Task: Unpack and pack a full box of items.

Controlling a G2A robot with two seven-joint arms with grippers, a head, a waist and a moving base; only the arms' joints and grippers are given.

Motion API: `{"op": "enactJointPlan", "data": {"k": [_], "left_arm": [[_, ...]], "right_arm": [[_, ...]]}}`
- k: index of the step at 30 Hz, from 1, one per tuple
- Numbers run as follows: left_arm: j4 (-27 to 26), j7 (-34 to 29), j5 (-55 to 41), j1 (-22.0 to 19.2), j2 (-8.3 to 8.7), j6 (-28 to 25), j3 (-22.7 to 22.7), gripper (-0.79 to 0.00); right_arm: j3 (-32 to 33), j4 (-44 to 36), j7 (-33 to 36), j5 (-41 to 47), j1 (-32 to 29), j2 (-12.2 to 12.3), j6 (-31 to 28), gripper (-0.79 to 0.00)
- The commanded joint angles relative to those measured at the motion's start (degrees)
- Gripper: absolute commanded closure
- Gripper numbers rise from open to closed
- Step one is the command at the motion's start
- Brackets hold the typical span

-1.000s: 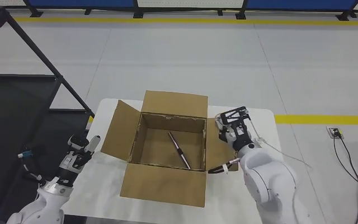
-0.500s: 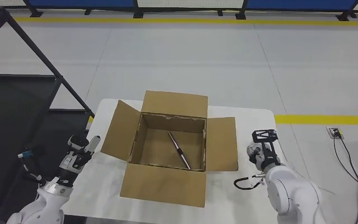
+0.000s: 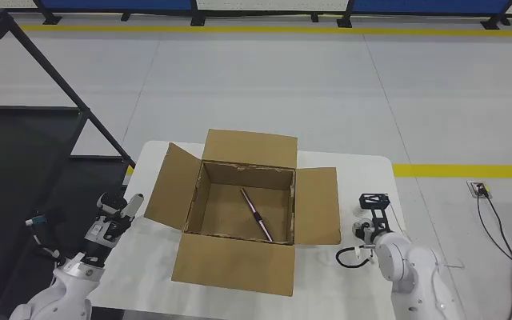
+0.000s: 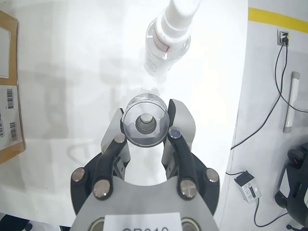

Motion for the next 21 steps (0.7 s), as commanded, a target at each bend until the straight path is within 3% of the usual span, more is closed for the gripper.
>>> {"op": "enactJointPlan", "data": {"k": [1, 4, 6, 8, 9, 17, 21], "left_arm": [[0.0, 0.0, 0.0, 0.0, 0.0, 0.0, 0.0, -0.785], [0.0, 0.0, 0.0, 0.0, 0.0, 0.0, 0.0, -0.785], [0.0, 0.0, 0.0, 0.0, 0.0, 0.0, 0.0, -0.785], [0.0, 0.0, 0.0, 0.0, 0.0, 0.0, 0.0, -0.785], [0.0, 0.0, 0.0, 0.0, 0.0, 0.0, 0.0, -0.785], [0.0, 0.0, 0.0, 0.0, 0.0, 0.0, 0.0, -0.785], [0.0, 0.0, 0.0, 0.0, 0.0, 0.0, 0.0, -0.785]], "right_arm": [[0.43, 1.74, 0.17, 0.28, 0.75, 0.12, -0.11, 0.0], [0.75, 3.07, 0.02, 0.71, 1.35, 0.26, -0.23, 0.0], [0.82, 3.65, 0.47, 0.91, 1.57, 0.36, -0.49, -0.08], [0.91, 3.99, 0.85, 1.03, 1.78, 0.45, -0.44, -0.237], [0.93, 4.1, 1.05, 1.06, 1.85, 0.49, -0.41, -0.271], [1.34, 1.74, 1.19, 1.6, 0.96, 0.81, 0.12, -0.366], [1.11, -1.66, 1.62, 0.67, 0.14, 0.96, 0.72, -0.376]]}}
